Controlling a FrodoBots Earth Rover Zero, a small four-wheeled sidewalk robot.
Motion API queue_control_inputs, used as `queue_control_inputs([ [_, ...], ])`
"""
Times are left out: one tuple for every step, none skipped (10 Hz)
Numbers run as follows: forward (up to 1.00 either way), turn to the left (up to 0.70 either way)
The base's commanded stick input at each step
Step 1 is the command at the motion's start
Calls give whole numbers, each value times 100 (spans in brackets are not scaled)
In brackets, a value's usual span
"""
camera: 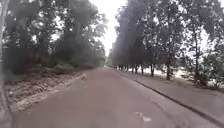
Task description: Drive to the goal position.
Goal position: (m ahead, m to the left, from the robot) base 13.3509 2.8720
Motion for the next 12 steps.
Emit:
queue_control_inputs([
  [70, 0],
  [70, 0],
  [70, -4],
  [70, 0],
  [70, 0],
  [70, 0],
  [70, 0],
  [70, 0],
  [70, 0],
  [70, 0],
  [70, 0],
  [70, 0],
])
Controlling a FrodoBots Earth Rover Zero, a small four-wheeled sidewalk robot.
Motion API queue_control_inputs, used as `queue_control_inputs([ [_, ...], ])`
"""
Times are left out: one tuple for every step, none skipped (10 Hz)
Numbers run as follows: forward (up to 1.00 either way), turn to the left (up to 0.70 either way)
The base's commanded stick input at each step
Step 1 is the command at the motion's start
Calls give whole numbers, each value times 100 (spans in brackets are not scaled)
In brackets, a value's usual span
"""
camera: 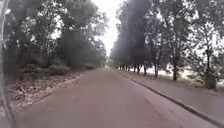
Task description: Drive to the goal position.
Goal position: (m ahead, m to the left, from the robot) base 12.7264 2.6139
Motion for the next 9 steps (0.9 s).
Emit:
queue_control_inputs([
  [70, 0],
  [70, 0],
  [70, -1],
  [70, -1],
  [70, -2],
  [70, -2],
  [70, -2],
  [70, 0],
  [70, 0],
])
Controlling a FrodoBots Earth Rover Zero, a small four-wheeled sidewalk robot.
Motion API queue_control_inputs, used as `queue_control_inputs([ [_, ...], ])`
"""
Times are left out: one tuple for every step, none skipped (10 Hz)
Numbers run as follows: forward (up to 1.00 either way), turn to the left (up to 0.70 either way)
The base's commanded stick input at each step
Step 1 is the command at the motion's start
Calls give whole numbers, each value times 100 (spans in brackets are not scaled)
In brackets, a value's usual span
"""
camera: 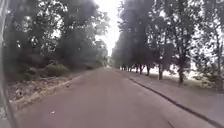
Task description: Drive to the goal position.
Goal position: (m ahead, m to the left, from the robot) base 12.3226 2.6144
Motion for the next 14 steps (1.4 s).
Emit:
queue_control_inputs([
  [70, 0],
  [70, 0],
  [70, 0],
  [70, 0],
  [70, 0],
  [70, 0],
  [70, 0],
  [70, 0],
  [70, 0],
  [70, 0],
  [70, 0],
  [70, 0],
  [70, -4],
  [70, -17],
])
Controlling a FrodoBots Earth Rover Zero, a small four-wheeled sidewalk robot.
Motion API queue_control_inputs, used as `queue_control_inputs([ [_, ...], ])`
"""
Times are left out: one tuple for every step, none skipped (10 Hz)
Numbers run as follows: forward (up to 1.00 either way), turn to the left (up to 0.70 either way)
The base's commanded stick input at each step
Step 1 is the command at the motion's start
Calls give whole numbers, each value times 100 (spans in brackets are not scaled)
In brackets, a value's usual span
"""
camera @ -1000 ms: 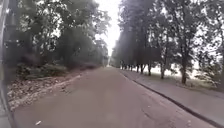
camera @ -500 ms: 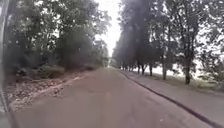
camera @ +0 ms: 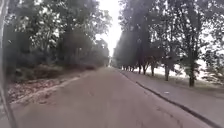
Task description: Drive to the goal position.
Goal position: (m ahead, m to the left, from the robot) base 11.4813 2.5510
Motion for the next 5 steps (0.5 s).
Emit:
queue_control_inputs([
  [70, -20],
  [70, -24],
  [70, -20],
  [70, 0],
  [70, 0],
])
